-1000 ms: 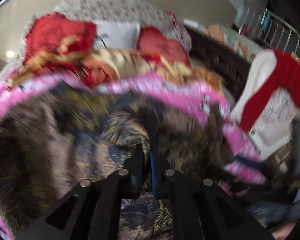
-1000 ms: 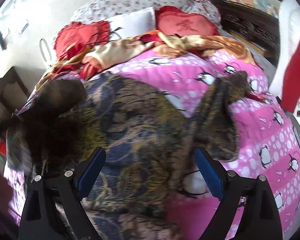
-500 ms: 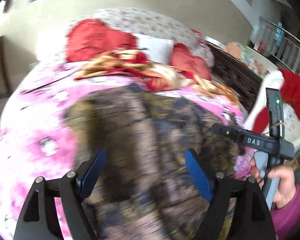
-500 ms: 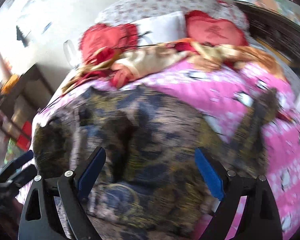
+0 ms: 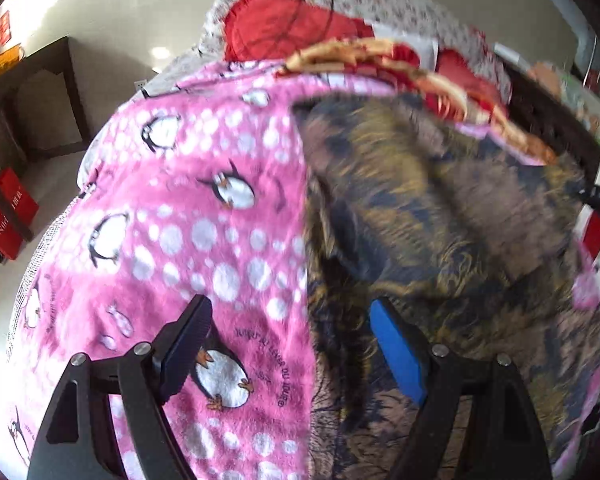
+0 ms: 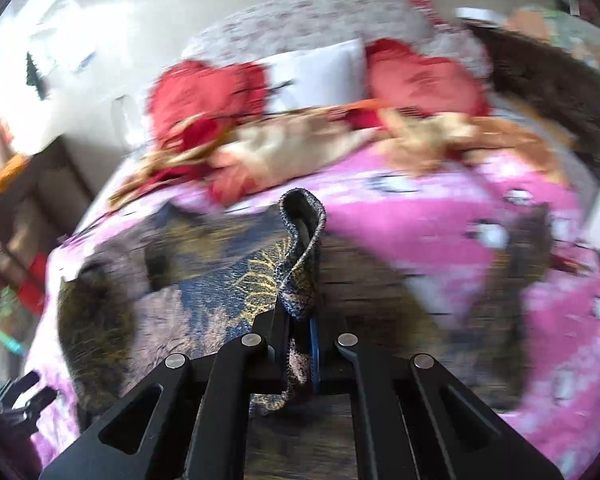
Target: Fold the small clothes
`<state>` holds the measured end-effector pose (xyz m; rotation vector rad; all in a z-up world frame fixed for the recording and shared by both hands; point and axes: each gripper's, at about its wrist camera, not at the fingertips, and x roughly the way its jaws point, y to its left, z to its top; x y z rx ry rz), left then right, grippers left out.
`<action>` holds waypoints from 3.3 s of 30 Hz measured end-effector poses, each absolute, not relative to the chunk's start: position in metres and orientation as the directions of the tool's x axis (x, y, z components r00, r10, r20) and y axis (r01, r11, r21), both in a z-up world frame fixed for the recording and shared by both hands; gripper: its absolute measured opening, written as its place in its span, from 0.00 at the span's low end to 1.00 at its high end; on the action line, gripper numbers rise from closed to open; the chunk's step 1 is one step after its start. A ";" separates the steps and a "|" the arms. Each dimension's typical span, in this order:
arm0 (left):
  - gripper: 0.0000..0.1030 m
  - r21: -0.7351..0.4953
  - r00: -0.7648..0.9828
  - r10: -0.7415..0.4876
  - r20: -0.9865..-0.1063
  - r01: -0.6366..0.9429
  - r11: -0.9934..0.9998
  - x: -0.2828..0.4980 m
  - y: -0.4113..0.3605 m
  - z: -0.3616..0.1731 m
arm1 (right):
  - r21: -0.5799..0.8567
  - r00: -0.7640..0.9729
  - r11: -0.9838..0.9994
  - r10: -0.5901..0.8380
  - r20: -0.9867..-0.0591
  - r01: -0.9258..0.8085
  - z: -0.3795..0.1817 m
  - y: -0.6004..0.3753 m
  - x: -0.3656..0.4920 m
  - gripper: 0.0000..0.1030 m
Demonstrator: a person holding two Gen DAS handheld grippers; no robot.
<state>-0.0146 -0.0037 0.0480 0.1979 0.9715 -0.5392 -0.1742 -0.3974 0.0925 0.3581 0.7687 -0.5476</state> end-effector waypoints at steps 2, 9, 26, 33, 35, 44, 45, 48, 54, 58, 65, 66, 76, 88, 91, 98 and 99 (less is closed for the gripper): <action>0.82 -0.059 0.438 -0.333 -0.835 0.530 0.846 -0.014 -0.012 0.038 | 0.039 0.512 0.798 -0.347 -0.786 0.601 0.077 -0.408 -0.175 0.05; 0.82 -0.092 0.436 -0.319 -0.842 0.465 0.881 0.010 -0.013 0.026 | -0.033 0.592 0.854 -0.388 -0.706 0.520 0.118 -0.368 -0.171 0.31; 0.82 -0.166 0.444 -0.399 -0.802 0.476 0.863 0.013 0.004 0.021 | 0.112 0.526 0.973 0.204 -0.826 -0.202 0.079 -0.183 0.076 0.00; 0.82 -0.206 0.444 -0.430 -0.786 0.468 0.860 0.010 0.013 0.032 | 0.162 0.570 0.977 0.214 -0.793 -0.141 0.051 -0.180 0.117 0.00; 0.82 -0.208 0.463 -0.432 -0.774 0.458 0.864 0.012 0.018 0.043 | 0.187 0.550 0.974 0.226 -0.804 -0.126 0.043 -0.177 0.117 0.00; 0.82 -0.183 0.490 -0.432 -0.757 0.477 0.860 0.033 -0.019 0.072 | 0.221 0.671 0.975 0.181 -0.719 -0.027 0.089 -0.250 -0.011 0.25; 0.82 -0.176 0.479 -0.424 -0.769 0.478 0.860 0.036 -0.028 0.067 | 0.215 0.652 0.977 0.162 -0.741 0.001 0.080 -0.260 -0.026 0.25; 0.82 -0.119 0.437 -0.355 -0.826 0.481 0.869 0.045 -0.048 0.046 | 0.137 0.564 0.987 0.066 -0.823 0.086 0.048 -0.279 -0.042 0.25; 0.82 -0.013 0.446 -0.269 -0.854 0.498 0.867 0.035 -0.052 0.032 | 0.192 0.554 0.950 0.025 -0.832 0.246 0.036 -0.321 -0.074 0.25; 0.82 -0.097 0.448 -0.352 -0.822 0.499 0.861 0.028 -0.042 0.051 | 0.127 0.637 0.940 -0.112 -0.762 0.318 0.070 -0.341 -0.122 0.28; 0.82 -0.118 0.470 -0.403 -0.786 0.525 0.843 0.022 -0.056 0.070 | -0.025 0.539 0.829 -0.386 -0.748 0.559 0.072 -0.411 -0.167 0.39; 0.82 -0.116 0.464 -0.401 -0.790 0.529 0.841 0.022 -0.061 0.068 | 0.006 0.550 0.834 -0.357 -0.755 0.551 0.070 -0.416 -0.168 0.38; 0.82 -0.051 0.402 -0.296 -0.866 0.520 0.853 0.026 -0.063 0.024 | 0.075 0.562 0.787 -0.366 -0.741 0.612 0.071 -0.451 -0.163 0.00; 0.82 -0.112 0.413 -0.398 -0.819 0.565 0.817 0.000 -0.072 0.055 | 0.177 0.581 0.823 -0.212 -0.786 0.539 0.067 -0.417 -0.201 0.17; 0.84 -0.116 0.365 -0.372 -0.854 0.562 0.819 0.003 -0.088 0.034 | 0.135 0.521 0.811 -0.229 -0.823 0.569 0.040 -0.414 -0.194 0.17; 0.85 -0.054 0.394 -0.333 -0.856 0.574 0.817 -0.014 -0.090 0.039 | 0.203 0.548 0.798 -0.183 -0.816 0.568 0.038 -0.418 -0.219 0.17; 0.85 -0.068 0.400 -0.347 -0.848 0.567 0.821 -0.016 -0.087 0.045 | 0.207 0.559 0.800 -0.184 -0.808 0.563 0.044 -0.417 -0.226 0.18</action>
